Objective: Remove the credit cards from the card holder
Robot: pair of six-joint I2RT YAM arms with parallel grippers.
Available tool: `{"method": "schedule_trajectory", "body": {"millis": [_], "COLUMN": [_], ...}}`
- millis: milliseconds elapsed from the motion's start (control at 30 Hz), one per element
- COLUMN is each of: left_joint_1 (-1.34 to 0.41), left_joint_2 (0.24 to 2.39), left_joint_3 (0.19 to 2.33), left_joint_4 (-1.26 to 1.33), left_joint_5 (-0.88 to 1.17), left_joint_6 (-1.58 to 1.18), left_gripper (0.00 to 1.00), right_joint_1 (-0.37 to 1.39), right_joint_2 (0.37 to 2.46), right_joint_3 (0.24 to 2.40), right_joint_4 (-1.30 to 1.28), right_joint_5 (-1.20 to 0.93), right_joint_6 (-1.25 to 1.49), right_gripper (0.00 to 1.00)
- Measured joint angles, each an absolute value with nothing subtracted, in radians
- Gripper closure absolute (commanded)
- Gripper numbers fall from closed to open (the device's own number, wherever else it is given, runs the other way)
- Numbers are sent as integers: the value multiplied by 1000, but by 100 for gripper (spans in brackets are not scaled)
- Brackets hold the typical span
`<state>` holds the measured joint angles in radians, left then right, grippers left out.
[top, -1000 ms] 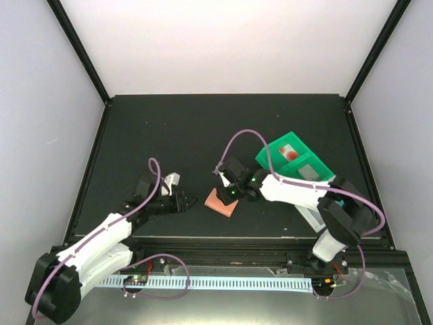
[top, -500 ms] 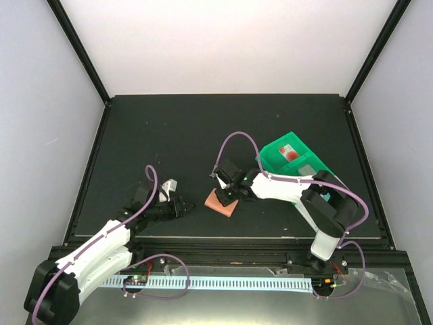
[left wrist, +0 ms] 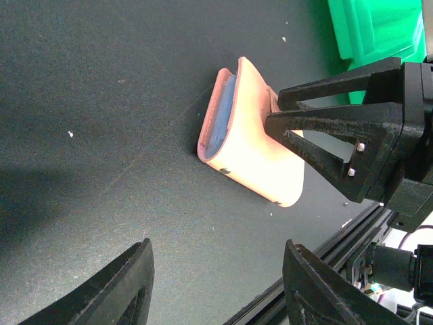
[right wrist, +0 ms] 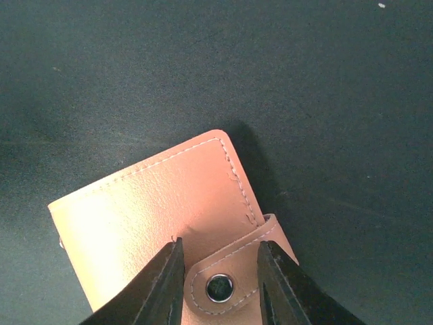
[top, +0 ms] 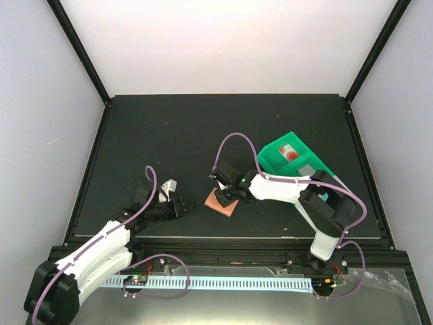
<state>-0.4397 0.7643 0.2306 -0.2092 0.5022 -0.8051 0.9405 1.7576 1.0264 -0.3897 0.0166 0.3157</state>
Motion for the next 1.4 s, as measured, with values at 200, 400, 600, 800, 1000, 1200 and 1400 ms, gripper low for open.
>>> {"method": "schedule_trajectory", "body": {"millis": [200, 400, 600, 800, 1000, 1200, 1400], "left_joint_1": [-440, -440, -440, -440, -440, -440, -440], "left_joint_2": [752, 752, 752, 751, 710, 630, 615], "left_joint_3": [225, 225, 225, 207, 157, 112, 113], "left_joint_4": [-209, -210, -210, -146, -19, 156, 204], "left_joint_5": [502, 502, 503, 559, 638, 686, 689], "left_joint_6": [-805, -805, -805, -830, -894, -992, -1034], "left_gripper": [45, 45, 44, 34, 20, 19, 27], "right_joint_1": [955, 956, 956, 955, 955, 955, 955], "right_joint_2": [1754, 1731, 1697, 1626, 1489, 1345, 1280], "right_joint_3": [1026, 1019, 1003, 973, 909, 846, 810], "right_joint_4": [-394, -404, -415, -425, -385, -268, -168], "right_joint_5": [56, 75, 76, 34, -71, -186, -245], "right_joint_6": [319, 325, 341, 379, 458, 597, 717], "right_gripper": [88, 99, 99, 99, 99, 99, 99]}}
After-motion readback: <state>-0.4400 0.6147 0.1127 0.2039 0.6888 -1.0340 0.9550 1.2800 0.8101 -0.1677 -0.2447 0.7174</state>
